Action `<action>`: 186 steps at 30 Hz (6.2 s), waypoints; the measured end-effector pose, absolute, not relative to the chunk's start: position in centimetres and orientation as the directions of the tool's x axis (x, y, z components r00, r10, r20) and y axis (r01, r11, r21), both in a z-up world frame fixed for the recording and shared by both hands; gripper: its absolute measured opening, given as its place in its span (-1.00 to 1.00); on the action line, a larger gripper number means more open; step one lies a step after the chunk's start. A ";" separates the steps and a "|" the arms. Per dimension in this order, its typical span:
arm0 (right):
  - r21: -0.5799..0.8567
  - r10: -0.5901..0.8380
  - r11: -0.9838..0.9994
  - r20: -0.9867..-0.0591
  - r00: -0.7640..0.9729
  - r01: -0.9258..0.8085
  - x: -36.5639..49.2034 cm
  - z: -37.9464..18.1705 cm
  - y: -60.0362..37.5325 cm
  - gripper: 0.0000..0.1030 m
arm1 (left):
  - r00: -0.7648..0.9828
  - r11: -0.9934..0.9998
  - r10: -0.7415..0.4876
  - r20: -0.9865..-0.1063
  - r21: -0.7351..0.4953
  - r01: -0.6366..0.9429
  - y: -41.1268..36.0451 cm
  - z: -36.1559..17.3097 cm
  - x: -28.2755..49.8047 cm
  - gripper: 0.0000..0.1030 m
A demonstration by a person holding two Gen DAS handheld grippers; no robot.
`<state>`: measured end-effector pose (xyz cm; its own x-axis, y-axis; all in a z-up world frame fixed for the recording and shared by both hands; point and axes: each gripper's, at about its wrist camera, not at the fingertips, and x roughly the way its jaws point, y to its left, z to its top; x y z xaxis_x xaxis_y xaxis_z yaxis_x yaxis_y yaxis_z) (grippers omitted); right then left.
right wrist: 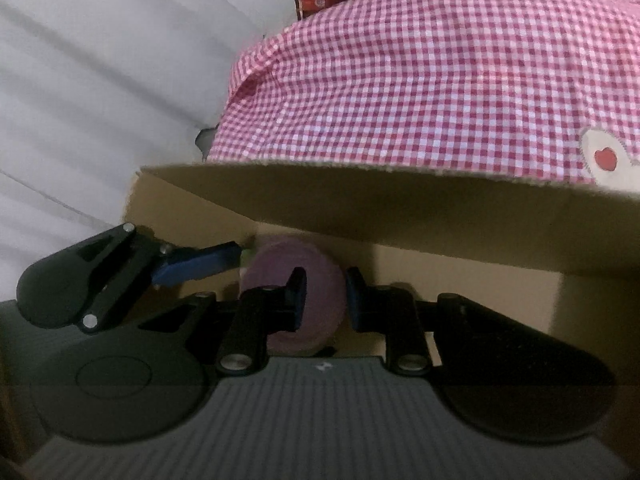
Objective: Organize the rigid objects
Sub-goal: 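Carry the purple lid into the box and open the right gripper, then move the right tool back to the white jar, then close the right gripper on the white jar and lift it, then carry the white jar into the box and open the right gripper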
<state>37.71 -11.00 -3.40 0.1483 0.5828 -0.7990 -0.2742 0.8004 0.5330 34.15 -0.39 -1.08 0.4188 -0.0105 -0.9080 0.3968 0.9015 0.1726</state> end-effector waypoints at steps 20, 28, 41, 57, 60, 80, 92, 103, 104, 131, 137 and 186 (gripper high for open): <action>0.400 0.593 0.805 -0.536 0.601 -0.438 20.2 13.7 -20.4 0.78 | 0.715 0.938 -0.220 -0.663 0.056 0.341 4.5 12.8 22.2 0.80; 0.269 0.468 0.883 -0.463 0.753 -0.383 8.4 15.3 -23.9 0.98 | 0.666 0.928 -0.326 -0.671 -0.094 0.359 5.7 12.0 14.0 0.92; -0.120 0.214 0.930 -0.592 0.777 -0.348 -0.1 5.2 -19.0 0.98 | 0.583 0.905 -0.423 -0.693 -0.292 0.310 7.2 3.1 5.3 0.98; 0.210 0.472 0.878 -0.532 0.703 -0.431 -2.9 4.7 -20.3 0.98 | 0.685 0.943 -0.315 -0.657 -0.134 0.305 6.3 0.1 2.5 1.00; 0.269 0.537 0.842 -0.510 0.672 -0.468 -2.1 4.9 -19.5 0.98 | 0.719 0.956 -0.255 -0.646 -0.055 0.289 6.0 -0.4 2.9 1.00; 0.350 0.706 0.683 -0.542 0.455 -0.641 6.7 5.2 -7.8 0.58 | 0.771 0.956 -0.272 -0.575 -0.071 0.285 9.6 -0.5 6.5 0.42; 0.420 0.712 0.671 -0.595 0.373 -0.612 9.7 2.8 -6.5 0.29 | 0.759 0.945 -0.308 -0.574 -0.089 0.316 9.4 -1.7 7.8 0.14; 0.436 0.717 0.669 -0.592 0.368 -0.602 10.2 2.4 -6.9 -0.01 | 0.772 0.951 -0.299 -0.561 -0.106 0.292 9.6 -1.7 7.7 0.05; 0.430 0.716 0.670 -0.589 0.374 -0.605 10.1 2.6 -6.9 -0.08 | 0.775 0.952 -0.297 -0.558 -0.106 0.288 9.6 -1.5 7.7 0.05; 0.296 0.791 0.597 -0.375 0.484 -0.746 7.0 14.9 -7.9 -0.10 | 0.900 0.967 -0.243 -0.361 -0.013 0.256 9.1 10.3 5.8 0.05; 0.290 0.763 0.639 -0.360 0.537 -0.713 9.8 18.3 -11.6 -0.10 | 0.879 0.946 -0.314 -0.358 -0.035 0.324 6.2 12.8 10.2 0.05; 0.506 0.637 0.768 -0.667 0.386 -0.393 35.5 3.5 -17.4 0.30 | 0.561 0.928 -0.272 -0.782 -0.058 0.369 -3.3 2.8 34.6 0.46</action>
<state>35.50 -17.43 3.48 0.3861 0.6369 -0.6673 -0.3932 0.7680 0.5055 34.62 -3.28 2.78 0.5608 -0.2718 -0.7820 0.3688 0.9277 -0.0579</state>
